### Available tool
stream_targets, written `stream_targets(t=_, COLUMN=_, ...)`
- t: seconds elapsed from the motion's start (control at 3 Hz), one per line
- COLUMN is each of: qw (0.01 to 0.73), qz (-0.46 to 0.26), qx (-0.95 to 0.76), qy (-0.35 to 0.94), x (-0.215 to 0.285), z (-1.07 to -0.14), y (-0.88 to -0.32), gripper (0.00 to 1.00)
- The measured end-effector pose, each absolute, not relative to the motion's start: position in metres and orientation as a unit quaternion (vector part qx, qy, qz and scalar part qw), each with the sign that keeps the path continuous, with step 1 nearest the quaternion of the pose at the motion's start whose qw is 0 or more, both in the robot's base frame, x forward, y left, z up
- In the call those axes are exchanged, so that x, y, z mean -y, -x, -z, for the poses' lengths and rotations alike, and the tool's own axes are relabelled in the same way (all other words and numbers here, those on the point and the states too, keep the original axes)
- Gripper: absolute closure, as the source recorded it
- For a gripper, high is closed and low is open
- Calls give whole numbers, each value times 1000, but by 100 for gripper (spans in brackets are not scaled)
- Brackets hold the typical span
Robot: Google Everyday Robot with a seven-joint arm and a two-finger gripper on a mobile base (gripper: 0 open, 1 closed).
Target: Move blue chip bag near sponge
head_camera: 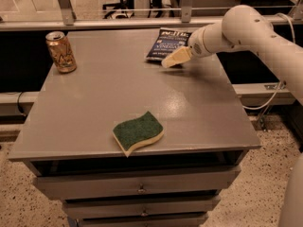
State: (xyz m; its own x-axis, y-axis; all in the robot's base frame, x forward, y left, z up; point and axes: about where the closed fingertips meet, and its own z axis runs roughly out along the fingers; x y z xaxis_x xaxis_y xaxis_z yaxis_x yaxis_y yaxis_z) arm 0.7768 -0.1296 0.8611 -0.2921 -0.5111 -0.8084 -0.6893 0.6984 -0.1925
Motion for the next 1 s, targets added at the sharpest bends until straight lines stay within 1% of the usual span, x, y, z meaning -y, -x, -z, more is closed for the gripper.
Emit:
stream_targets(t=0.33, qw=468, qz=-113, qx=-802, qy=354, x=125, z=-854, y=-786, gripper=15)
stream_targets(t=0.67, qw=475, qz=-121, qx=-803, qy=340, x=122, z=-852, y=-790, gripper=44)
stream_targets(t=1.0, qw=479, qz=-119, qx=-800, qy=340, x=119, z=-855, y=-790, gripper=68)
